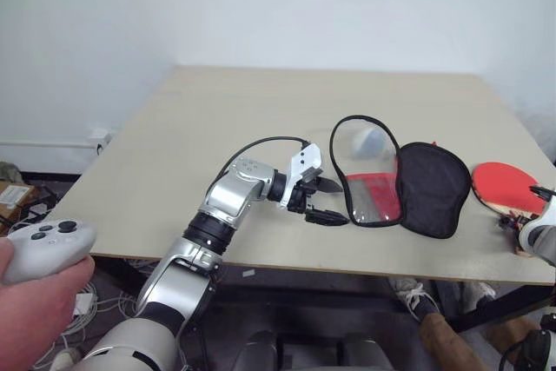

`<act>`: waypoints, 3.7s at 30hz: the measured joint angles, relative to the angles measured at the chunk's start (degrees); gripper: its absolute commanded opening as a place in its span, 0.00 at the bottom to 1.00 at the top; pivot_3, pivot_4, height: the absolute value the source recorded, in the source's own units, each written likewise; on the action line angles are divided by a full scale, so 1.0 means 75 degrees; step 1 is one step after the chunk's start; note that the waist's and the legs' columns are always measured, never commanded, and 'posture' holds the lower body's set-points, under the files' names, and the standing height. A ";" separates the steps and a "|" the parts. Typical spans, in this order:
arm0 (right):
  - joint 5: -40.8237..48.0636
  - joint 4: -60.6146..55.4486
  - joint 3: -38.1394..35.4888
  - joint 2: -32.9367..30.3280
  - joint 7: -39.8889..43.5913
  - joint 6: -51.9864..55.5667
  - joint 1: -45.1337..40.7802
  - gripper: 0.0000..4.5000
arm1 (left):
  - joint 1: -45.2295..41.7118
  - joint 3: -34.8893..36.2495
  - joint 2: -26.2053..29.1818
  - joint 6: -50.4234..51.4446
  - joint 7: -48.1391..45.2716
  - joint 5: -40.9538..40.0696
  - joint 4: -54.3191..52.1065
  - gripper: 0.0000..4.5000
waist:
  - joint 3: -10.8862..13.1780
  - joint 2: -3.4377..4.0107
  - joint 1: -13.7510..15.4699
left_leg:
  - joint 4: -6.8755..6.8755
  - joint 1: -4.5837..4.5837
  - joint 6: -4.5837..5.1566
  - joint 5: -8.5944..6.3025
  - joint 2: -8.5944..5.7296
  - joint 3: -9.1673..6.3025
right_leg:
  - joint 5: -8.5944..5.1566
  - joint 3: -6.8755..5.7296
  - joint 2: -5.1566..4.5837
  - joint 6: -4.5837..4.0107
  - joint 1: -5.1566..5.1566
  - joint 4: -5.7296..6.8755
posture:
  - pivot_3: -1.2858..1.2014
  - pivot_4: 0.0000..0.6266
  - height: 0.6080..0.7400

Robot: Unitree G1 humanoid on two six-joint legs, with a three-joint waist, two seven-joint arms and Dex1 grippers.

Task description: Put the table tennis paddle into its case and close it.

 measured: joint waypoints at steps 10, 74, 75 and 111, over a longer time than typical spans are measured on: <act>-0.0138 0.0011 0.0092 0.0111 0.0064 -0.0200 -0.0081 0.25 | 0.0000 0.0014 0.0009 -0.0004 0.0114 -0.0005 0.0001 1.00 | 0.0000 -0.0003 -0.0009 | 0.0001 0.0002 0.0000 0.0000 0.0001 0.0015 | 0.0001 0.0016 0.0001 0.0001 -0.0005 0.0001 | 0.52 0.00 1.00; -0.0743 -0.3655 0.1426 0.3782 -0.1326 0.0365 -0.0598 0.99 | -0.0634 0.0312 -0.0576 -0.0516 0.0106 0.0149 0.1409 1.00 | 0.0003 0.0048 -0.0151 | -0.0016 -0.0005 0.0001 -0.0001 0.0010 0.0037 | 0.0002 0.0040 0.0010 0.0006 -0.0037 0.0011 | 0.52 0.00 1.00; -0.0684 -0.3850 0.1388 0.3754 -0.1215 0.0231 -0.0607 0.99 | -0.0655 0.0332 -0.0544 -0.0519 0.0108 0.0152 0.1462 1.00 | 0.0003 0.0048 -0.0150 | -0.0016 -0.0005 0.0001 -0.0001 0.0010 0.0037 | 0.0002 0.0039 0.0010 0.0006 -0.0036 0.0011 | 0.52 0.00 1.00; 0.1577 -0.5979 -0.1247 0.3784 -0.1404 -0.2985 -0.0533 0.99 | -0.3146 0.1988 -0.3333 -0.2641 0.1683 0.0791 0.6776 1.00 | 0.0019 0.0024 0.0015 | -0.0011 -0.0025 0.0001 0.0000 -0.0007 -0.0018 | 0.0001 -0.0008 0.0003 0.0006 -0.0033 0.0004 | 0.52 0.00 1.00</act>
